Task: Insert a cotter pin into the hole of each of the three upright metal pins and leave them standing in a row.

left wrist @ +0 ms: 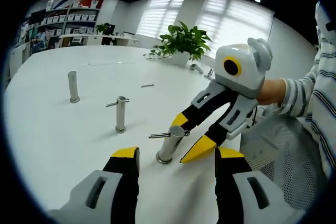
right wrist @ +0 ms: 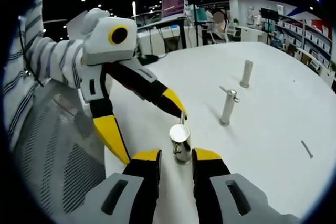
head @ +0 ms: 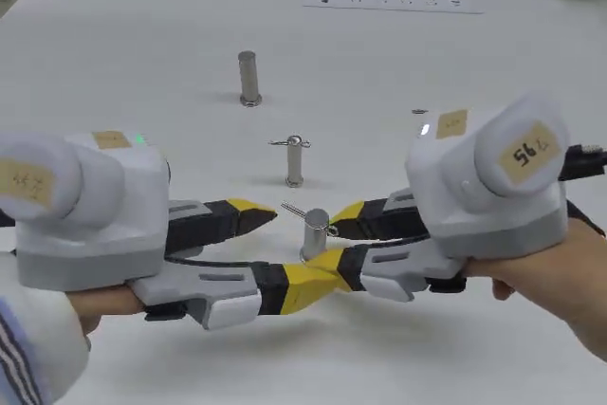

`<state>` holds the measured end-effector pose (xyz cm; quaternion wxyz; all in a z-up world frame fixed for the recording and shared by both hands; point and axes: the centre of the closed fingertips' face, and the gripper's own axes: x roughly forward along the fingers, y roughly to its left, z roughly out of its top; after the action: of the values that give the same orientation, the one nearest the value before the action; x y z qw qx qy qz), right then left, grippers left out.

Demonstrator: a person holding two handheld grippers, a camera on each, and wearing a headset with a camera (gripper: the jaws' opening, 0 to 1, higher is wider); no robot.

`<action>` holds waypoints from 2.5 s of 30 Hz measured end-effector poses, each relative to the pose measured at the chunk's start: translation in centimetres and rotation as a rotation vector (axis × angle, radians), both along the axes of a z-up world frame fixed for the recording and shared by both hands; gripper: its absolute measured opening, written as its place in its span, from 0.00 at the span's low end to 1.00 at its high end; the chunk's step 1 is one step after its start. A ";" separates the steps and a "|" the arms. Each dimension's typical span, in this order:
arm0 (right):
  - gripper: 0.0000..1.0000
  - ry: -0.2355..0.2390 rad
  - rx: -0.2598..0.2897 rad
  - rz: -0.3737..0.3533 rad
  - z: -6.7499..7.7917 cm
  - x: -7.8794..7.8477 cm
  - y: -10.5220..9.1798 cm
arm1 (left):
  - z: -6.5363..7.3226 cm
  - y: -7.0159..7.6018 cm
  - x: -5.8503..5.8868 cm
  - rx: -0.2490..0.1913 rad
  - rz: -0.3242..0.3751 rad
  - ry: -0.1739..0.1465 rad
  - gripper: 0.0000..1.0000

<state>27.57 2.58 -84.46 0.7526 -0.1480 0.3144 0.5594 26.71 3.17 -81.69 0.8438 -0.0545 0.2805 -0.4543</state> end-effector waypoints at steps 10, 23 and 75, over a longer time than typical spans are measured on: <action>0.24 0.006 0.015 -0.015 -0.6 0.5 0.5 | -0.1 0.8 -1.1 0.037 -0.013 -0.002 0.87; 0.18 0.003 0.017 -0.008 -1.1 0.8 1.0 | 0.3 1.3 -1.2 0.042 -0.007 -0.013 0.99; 0.14 -0.128 0.068 0.498 -0.6 10.4 -4.3 | -1.9 1.1 -1.8 0.143 -0.079 0.027 0.89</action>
<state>38.01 -1.67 -85.07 0.6144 -0.2306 0.2013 0.7272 24.87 4.27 -83.55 0.8231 0.0112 0.3254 -0.4653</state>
